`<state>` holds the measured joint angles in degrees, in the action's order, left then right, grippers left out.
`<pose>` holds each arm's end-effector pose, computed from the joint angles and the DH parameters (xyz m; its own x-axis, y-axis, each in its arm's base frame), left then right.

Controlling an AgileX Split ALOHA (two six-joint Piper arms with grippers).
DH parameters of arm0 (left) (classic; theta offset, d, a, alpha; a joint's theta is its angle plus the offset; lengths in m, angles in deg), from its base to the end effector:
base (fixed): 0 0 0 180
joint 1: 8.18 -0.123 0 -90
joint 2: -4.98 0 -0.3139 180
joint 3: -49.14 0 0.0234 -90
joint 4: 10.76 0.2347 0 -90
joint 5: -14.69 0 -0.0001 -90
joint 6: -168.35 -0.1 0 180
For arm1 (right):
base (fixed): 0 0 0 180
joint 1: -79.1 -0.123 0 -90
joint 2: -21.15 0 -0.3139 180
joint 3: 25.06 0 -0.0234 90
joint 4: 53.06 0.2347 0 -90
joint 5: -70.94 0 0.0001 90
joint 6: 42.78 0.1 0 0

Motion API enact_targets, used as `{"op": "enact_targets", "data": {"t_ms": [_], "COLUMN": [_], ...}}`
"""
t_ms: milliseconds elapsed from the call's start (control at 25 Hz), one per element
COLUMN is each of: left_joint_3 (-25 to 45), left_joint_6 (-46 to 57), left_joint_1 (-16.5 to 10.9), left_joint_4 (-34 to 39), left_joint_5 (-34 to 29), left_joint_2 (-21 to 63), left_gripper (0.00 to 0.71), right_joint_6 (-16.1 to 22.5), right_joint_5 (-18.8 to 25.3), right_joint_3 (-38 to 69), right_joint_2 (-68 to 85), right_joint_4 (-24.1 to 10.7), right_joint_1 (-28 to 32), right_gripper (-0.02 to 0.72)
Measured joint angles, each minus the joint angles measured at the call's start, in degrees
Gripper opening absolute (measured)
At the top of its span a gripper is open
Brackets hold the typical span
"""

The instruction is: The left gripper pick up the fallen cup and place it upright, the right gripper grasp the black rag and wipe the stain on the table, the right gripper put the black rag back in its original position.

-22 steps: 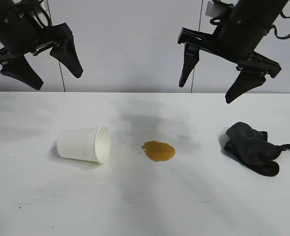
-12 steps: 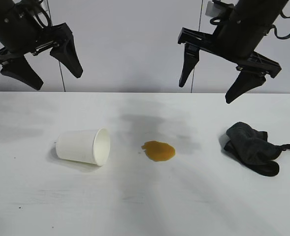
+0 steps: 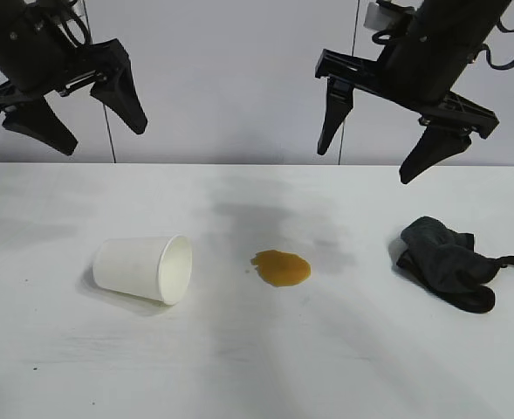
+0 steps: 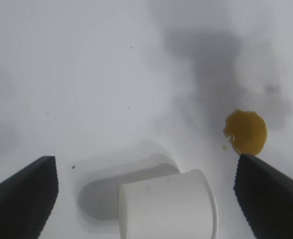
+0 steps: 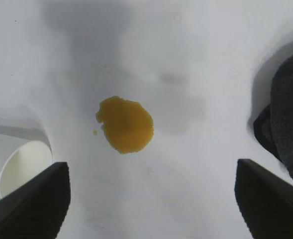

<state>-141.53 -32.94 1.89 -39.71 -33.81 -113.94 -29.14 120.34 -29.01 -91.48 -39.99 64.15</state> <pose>0.4115 -0.1099 0.2635 -0.8700 0.1737 -0.4614 0.3431 0.8854 -0.3136 0.3709 0.1168 0.2688 -0.9456 0.1333 -0.2967 0.0429 0.9553 0.2925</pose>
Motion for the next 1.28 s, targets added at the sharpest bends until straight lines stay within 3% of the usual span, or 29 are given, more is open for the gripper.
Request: {"op": "enact_targets", "data": {"t_ms": [160, 280, 360, 520, 640, 1040, 1280], "left_joint_3": [-2.8, -2.9, -2.9, -2.8, -1.8, 10.7, 15.7], "left_joint_6": [-19.3, -34.4, -39.2, -41.2, -42.0, -49.6, -58.8], "left_joint_1": [0.8, 4.0, 7.2, 13.0, 14.9, 15.1, 15.1], "left_joint_4": [0.7, 2.1, 4.8, 12.8, 14.5, 14.9, 9.7], "left_joint_5": [-11.1, -17.8, -18.0, -13.1, -8.2, 3.4, 10.6], "left_joint_2": [0.0, 0.0, 0.0, 0.0, 0.0, 0.0, 0.0], "left_gripper": [0.694, 0.694, 0.694, 0.694, 0.694, 0.694, 0.694], "right_joint_6": [0.0, -0.1, -0.6, -1.4, -2.1, -2.8, -2.8], "right_joint_5": [0.0, 0.0, 0.0, 0.1, 0.1, 0.1, 0.1], "right_joint_3": [0.0, 0.0, 0.0, 0.0, 0.0, 0.0, 0.0], "right_joint_2": [0.0, 0.0, 0.0, 0.0, 0.0, 0.0, 0.0], "right_joint_4": [0.0, 0.0, 0.0, 0.0, 0.0, 0.0, 0.0], "right_joint_1": [0.0, 0.0, 0.0, 0.0, 0.0, 0.0, 0.0], "right_gripper": [0.622, 0.622, 0.622, 0.622, 0.622, 0.622, 0.622]}}
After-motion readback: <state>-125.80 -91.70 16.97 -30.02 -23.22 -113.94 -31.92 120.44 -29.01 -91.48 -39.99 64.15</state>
